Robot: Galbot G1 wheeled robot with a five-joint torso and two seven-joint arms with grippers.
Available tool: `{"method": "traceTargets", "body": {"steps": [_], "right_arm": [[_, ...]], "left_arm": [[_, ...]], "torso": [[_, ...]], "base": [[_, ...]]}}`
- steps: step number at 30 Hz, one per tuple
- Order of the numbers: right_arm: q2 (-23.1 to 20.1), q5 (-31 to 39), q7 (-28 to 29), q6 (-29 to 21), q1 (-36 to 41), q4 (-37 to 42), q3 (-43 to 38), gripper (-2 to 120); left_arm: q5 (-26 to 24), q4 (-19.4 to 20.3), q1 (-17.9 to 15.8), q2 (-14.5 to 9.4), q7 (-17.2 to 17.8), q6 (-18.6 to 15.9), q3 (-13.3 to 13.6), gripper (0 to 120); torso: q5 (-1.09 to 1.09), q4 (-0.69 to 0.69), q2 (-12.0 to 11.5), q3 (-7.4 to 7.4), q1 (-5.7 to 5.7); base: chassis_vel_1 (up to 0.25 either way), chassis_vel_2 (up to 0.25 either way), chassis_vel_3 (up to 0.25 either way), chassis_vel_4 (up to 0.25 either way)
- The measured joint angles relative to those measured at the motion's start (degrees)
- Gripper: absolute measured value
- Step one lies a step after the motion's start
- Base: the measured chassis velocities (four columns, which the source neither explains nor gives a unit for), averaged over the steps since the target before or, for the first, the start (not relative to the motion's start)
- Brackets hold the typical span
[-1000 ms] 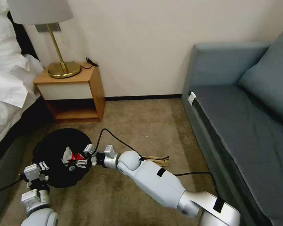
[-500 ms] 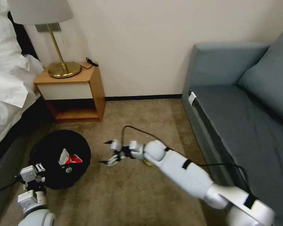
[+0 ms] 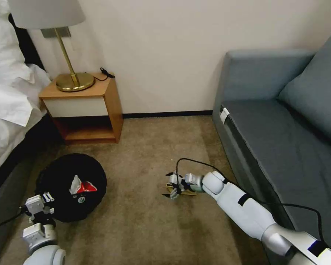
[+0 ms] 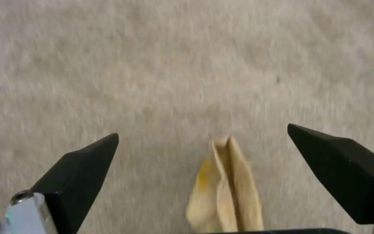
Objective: Pick up the trash bin, then pick up the garbage on the floor and place it into the trash bin.
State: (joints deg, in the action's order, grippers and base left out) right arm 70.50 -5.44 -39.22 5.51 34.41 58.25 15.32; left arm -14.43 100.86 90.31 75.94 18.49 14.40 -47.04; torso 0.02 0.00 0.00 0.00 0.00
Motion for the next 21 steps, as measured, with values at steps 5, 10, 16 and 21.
{"method": "traceTargets", "body": {"steps": [5, 10, 16, 21], "right_arm": [[0.01, -1.88, 0.01, 0.37, 0.59, -2.7, -1.44, 100], [0.25, -3.48, 0.42, 0.6, 0.98, -6.23, -2.68, 100], [2.15, -5.71, 0.92, 1.14, 0.44, -12.16, -5.45, 100], [3.71, -7.98, 1.22, 1.86, -0.28, -15.69, -7.15, 100]], "left_arm": [[-0.02, -0.01, -0.23, 0.11, -0.02, 0.0, 0.13, 5], [-0.01, -0.01, -0.5, 0.26, -0.05, 0.0, 0.25, 5], [0.04, -0.12, -0.32, 0.33, -0.09, 0.01, 0.27, 5], [0.06, -0.11, -0.08, 0.39, -0.1, 0.08, 0.28, 5]], "torso": [[0.0, 0.0, 0.0, 0.0, 0.0], [-0.01, 0.0, 0.0, 0.0, 0.0], [-0.02, 0.0, 0.0, 0.0, 0.0], [-0.02, 0.0, 0.0, 0.0, 0.0]], "base": [[0.0, 0.0, 0.0, 0.0], [0.0, 0.0, 0.0, 0.0], [0.0, 0.0, 0.0, 0.0], [0.0, 0.0, 0.0, 0.0]]}}
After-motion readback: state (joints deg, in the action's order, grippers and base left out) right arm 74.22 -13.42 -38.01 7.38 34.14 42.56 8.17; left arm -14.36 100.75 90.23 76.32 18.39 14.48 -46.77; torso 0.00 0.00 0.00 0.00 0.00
